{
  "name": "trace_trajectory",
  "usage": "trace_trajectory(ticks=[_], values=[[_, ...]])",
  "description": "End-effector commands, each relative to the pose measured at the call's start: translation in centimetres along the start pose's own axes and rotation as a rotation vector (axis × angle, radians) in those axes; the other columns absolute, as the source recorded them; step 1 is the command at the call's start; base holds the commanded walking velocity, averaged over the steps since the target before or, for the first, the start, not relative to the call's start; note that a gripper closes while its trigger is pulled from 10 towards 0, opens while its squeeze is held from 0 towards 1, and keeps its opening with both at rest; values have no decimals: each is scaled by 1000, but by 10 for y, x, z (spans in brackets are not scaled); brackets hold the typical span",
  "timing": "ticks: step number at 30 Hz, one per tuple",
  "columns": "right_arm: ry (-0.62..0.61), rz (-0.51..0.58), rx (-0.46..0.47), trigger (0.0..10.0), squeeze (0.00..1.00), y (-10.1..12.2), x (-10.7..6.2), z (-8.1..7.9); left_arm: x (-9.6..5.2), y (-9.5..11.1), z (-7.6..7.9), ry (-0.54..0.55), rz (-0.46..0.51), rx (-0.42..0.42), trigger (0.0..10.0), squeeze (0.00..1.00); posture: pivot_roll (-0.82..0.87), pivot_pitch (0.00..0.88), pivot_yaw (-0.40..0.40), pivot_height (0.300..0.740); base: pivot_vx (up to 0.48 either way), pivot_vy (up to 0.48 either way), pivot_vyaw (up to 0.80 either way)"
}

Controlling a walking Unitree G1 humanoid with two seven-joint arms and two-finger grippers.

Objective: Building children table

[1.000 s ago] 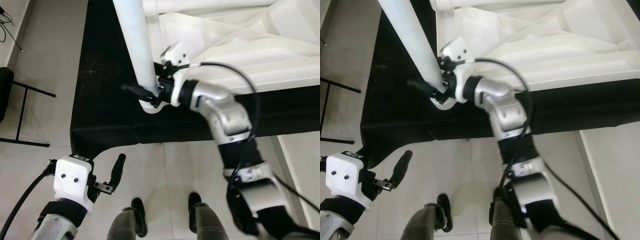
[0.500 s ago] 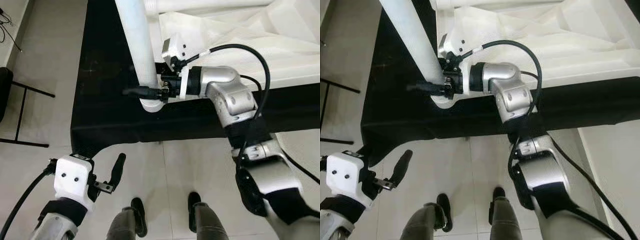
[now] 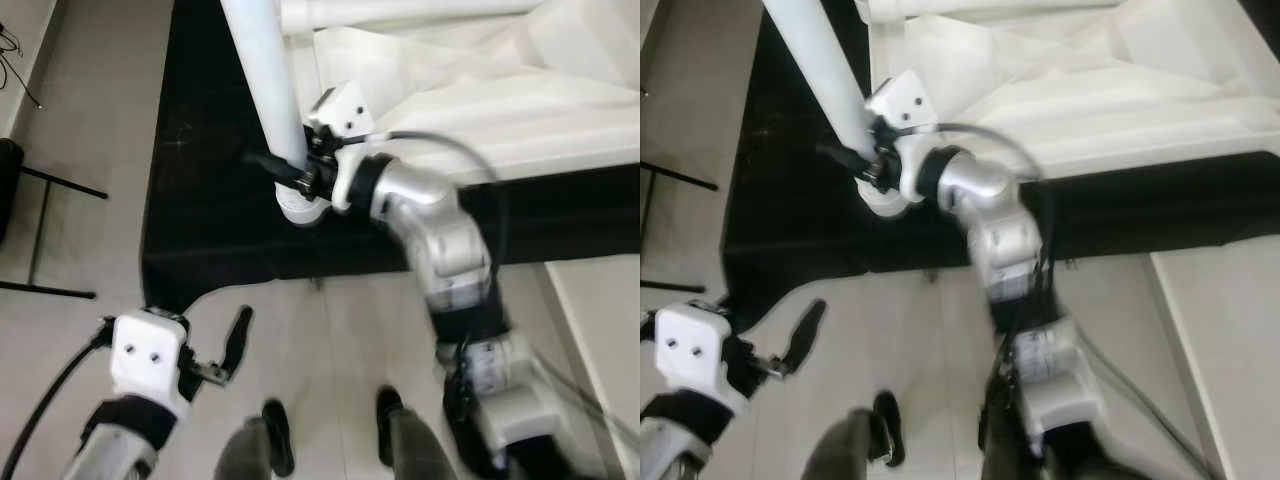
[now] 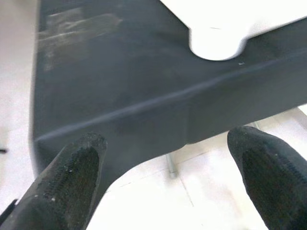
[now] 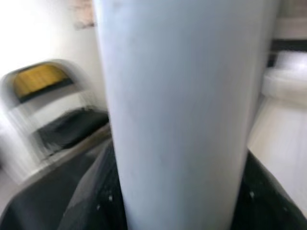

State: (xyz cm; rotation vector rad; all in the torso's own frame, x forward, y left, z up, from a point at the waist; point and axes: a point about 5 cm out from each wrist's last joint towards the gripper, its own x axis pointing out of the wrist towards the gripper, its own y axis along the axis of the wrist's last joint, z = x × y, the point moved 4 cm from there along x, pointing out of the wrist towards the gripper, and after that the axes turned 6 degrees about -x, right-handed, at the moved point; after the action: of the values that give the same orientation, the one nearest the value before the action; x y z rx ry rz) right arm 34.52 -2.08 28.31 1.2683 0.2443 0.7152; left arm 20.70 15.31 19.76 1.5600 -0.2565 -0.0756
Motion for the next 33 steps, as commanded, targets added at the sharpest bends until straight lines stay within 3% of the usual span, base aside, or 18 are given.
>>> trace_trajectory(ticks=[1,2,4,6,15,19,24,31,33], values=[[-42,-259,60,0,0,-54,-12,-4,-3,-5,-4,17,-23,6,10000,0,66,451,86,740,0,0,0],[-82,-274,79,0,0,-57,-21,-17,-2,-5,-4,17,-23,9,10000,0,66,449,94,740,0,0,0],[-81,-251,79,0,0,-54,-17,-24,-1,-5,-5,13,-25,10,10000,0,75,439,96,740,0,0,0],[-90,-218,68,0,0,-48,-6,-24,0,-7,-5,8,-28,12,10000,0,68,433,93,740,0,0,0],[-98,-207,52,0,0,-43,-5,-23,0,-6,-5,19,-24,17,10000,0,79,421,90,740,0,0,0],[-37,-203,42,0,0,-41,-1,-29,1,-7,-4,16,-21,16,10000,0,74,415,87,740,0,0,0],[124,-101,6,0,0,-25,9,-40,3,-7,-4,12,-17,12,10000,0,72,405,82,740,0,0,0],[167,-72,-7,0,0,-22,11,-42,4,-7,-4,12,-15,10,10000,0,73,402,81,740,0,0,0],[268,-29,-47,0,0,-17,15,-42,5,-8,-4,14,-14,8,10000,0,71,389,73,740,0,0,0]])
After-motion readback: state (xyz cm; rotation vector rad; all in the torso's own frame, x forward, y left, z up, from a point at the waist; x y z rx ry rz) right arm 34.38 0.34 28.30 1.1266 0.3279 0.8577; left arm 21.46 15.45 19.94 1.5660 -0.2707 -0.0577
